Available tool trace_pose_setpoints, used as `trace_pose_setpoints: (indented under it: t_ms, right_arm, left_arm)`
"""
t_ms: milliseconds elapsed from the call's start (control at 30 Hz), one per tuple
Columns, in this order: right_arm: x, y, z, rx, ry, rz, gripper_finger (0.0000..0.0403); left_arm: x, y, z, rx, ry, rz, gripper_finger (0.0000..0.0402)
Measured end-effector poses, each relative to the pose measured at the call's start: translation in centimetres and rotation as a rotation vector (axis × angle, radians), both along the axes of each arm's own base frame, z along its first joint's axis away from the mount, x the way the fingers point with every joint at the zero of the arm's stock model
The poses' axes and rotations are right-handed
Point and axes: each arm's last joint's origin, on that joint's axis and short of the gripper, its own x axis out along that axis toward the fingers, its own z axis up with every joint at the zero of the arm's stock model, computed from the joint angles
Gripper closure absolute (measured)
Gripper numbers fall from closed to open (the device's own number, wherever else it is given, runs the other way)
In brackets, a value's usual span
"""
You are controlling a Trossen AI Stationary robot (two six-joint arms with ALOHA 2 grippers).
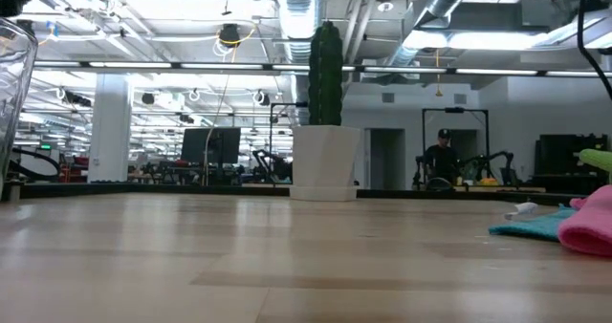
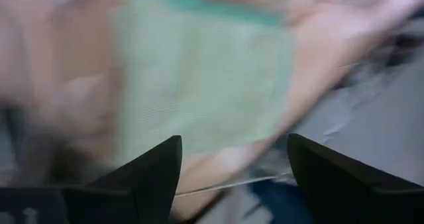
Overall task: Fold microfiber towels
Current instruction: Fold the green microfiber cloth
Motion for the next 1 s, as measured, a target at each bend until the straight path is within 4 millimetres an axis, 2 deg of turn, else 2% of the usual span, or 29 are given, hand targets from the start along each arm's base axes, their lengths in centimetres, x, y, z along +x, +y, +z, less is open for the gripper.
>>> trace_pose_setpoints:
  t_ms: [100, 267, 367, 467, 567, 700, 867, 1000]
  right_arm:
    - [-2.0, -0.2, 1.7, -0.019, 0.004, 0.009, 0.0244]
    - [-5.0, -0.8, 3.7, -0.037, 0.019, -0.008, 0.0244]
    - [-6.8, -1.2, 4.6, -0.045, 0.035, -0.033, 0.0244]
    - [-8.6, -1.6, 5.2, -0.066, 0.056, -0.066, 0.0244]
    - [-10.1, -1.8, 5.9, -0.075, 0.053, -0.098, 0.0244]
    - [-11.0, -1.9, 6.6, -0.078, 0.029, -0.086, 0.0244]
    - [-11.1, -1.9, 6.6, -0.100, 0.030, -0.073, 0.0244]
    - [-10.9, -1.6, 6.3, -0.058, 0.067, -0.048, 0.0248]
  left_arm:
    - [0.6, 0.0, 1.9, -0.108, -0.244, 0.089, 0.0136]
    - [1.3, 0.1, 6.4, -0.230, -0.720, 0.201, 0.0136]
    - [1.8, 0.4, 8.6, -0.148, -0.922, 0.223, 0.0136]
    - [2.9, 0.7, 9.9, -0.023, -1.003, 0.234, 0.0136]
    - [4.7, 1.1, 10.1, 0.086, -1.006, 0.246, 0.0136]
    - [8.0, 1.7, 9.6, 0.153, -0.966, 0.214, 0.0136]
    - [13.0, 3.4, 7.7, 0.262, -0.872, 0.144, 0.0136]
    - [16.7, 5.1, 5.0, 0.366, -0.760, 0.080, 0.0136]
